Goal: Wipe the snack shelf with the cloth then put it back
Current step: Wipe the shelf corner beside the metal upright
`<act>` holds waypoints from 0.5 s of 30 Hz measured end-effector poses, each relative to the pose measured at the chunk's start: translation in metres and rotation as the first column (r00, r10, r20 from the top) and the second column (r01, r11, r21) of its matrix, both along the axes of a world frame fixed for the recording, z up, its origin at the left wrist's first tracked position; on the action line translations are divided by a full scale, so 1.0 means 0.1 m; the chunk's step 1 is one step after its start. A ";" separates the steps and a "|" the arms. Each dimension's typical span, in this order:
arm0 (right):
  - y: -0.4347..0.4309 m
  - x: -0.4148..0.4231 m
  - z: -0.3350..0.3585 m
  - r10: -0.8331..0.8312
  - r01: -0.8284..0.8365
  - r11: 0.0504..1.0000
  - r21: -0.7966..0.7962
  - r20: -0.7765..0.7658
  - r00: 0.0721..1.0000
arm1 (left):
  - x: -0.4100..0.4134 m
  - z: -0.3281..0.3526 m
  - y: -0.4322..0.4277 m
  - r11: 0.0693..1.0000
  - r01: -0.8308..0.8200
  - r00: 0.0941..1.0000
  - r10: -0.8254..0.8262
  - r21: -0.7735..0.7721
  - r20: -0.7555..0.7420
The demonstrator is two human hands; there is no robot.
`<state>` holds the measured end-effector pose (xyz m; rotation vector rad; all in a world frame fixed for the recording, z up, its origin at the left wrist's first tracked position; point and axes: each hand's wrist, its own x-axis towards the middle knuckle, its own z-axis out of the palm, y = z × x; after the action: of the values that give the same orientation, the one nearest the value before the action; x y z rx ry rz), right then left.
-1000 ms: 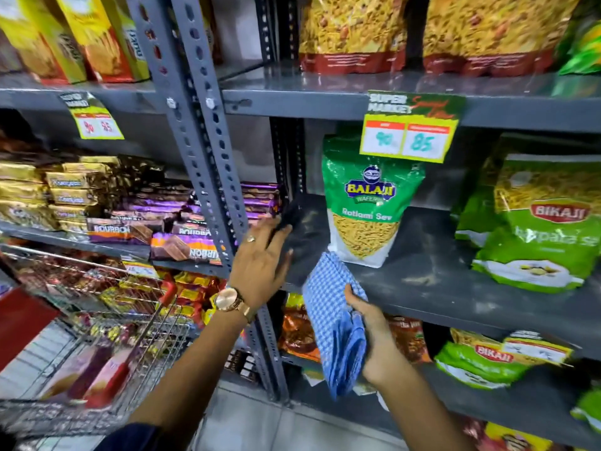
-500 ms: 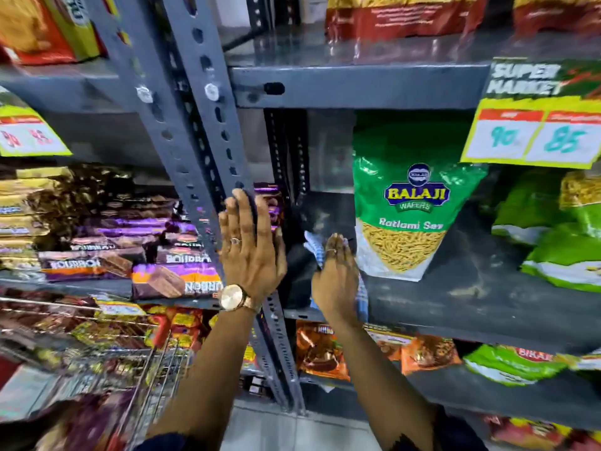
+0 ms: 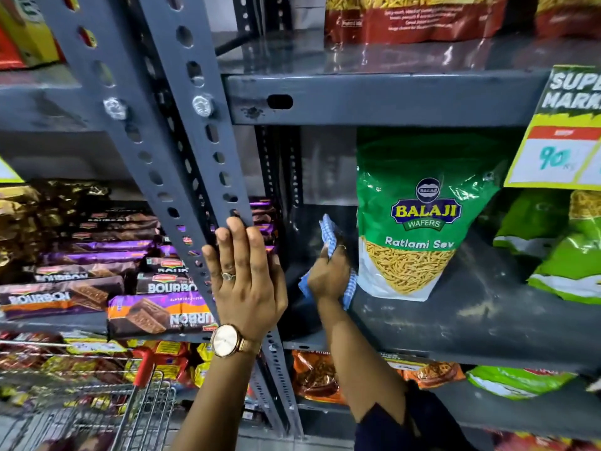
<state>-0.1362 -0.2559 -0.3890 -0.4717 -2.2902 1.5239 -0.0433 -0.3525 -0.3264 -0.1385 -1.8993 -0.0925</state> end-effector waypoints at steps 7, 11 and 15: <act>-0.09 -0.64 0.00 0.051 -0.074 0.982 0.176 0.135 0.990 | -0.02 -0.01 -0.01 1.000 -0.002 1.000 0.002 -0.017 -0.023; -0.04 -0.95 -0.08 0.068 -0.113 0.969 0.218 0.202 0.977 | -0.04 -0.02 -0.01 1.000 -0.005 0.999 0.004 -0.023 -0.034; -0.01 -1.09 -0.08 0.059 -0.132 0.937 0.322 0.227 0.972 | -0.05 -0.04 -0.01 1.000 -0.008 0.999 0.007 -0.028 -0.045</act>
<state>-0.2448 -0.2564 -0.3970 -0.4511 -2.7086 1.1302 -0.0482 -0.3538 -0.3306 -0.1510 -1.8566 -0.0569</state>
